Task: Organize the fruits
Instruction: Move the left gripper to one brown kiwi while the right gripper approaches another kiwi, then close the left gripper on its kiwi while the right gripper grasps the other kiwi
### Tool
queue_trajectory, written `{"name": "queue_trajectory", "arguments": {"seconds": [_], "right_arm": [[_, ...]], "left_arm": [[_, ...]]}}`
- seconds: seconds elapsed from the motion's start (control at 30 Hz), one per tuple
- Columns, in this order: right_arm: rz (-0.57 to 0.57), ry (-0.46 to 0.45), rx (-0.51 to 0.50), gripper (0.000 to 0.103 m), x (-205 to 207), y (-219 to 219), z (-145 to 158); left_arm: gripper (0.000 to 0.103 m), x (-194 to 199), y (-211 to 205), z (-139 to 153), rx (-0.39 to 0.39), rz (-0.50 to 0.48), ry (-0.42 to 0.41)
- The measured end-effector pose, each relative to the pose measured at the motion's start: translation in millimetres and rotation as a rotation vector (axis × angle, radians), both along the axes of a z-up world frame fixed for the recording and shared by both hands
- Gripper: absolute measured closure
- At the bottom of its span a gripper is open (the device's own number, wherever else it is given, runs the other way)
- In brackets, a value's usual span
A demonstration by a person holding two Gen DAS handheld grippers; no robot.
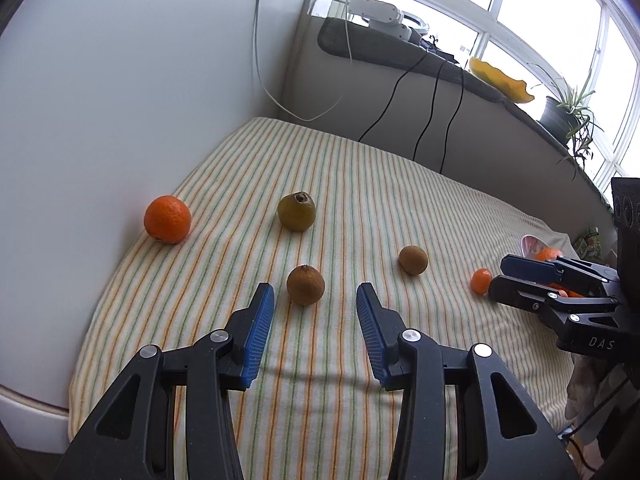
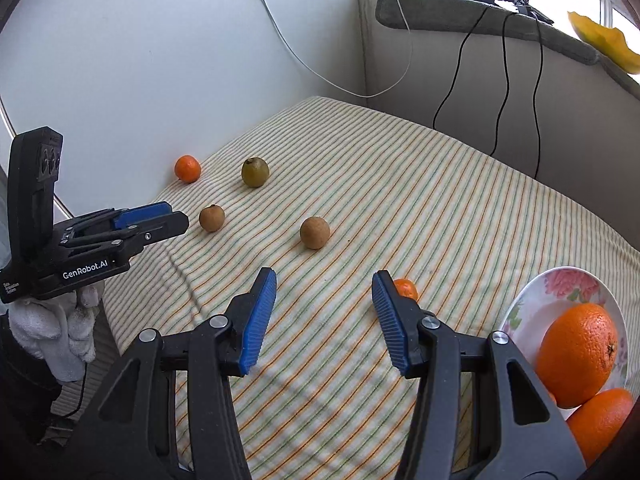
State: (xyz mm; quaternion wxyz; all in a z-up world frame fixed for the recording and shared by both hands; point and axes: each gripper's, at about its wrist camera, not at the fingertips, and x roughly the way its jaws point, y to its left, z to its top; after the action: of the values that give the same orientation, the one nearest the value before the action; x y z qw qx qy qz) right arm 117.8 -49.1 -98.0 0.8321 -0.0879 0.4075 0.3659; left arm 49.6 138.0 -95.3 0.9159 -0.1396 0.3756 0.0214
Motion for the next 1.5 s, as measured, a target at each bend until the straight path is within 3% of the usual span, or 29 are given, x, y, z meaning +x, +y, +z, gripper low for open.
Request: {"name": "queue_trajectory", "arguments": {"seconds": [0.2, 0.57, 1.13, 1.5], "right_arm": [[0.026, 0.014, -0.024, 0.051, 13.9, 27.9, -8.8], [0.04, 0.042, -0.067, 0.062, 35.4, 56.5, -28.0], [0.039, 0.076, -0.093, 0.076, 48.3, 68.8, -48.9], [0.02, 0.062, -0.068, 0.077, 41.9, 57.9, -39.1]], "left_arm": [[0.061, 8.2, 3.7, -8.3, -0.016, -0.003, 0.015], [0.062, 14.6, 8.1, -17.9, -0.028, -0.007, 0.04], [0.079, 25.9, 6.5, -29.0, -0.002, -0.02, 0.07], [0.079, 20.7, 4.2, -21.4, -0.001, -0.025, 0.047]]}}
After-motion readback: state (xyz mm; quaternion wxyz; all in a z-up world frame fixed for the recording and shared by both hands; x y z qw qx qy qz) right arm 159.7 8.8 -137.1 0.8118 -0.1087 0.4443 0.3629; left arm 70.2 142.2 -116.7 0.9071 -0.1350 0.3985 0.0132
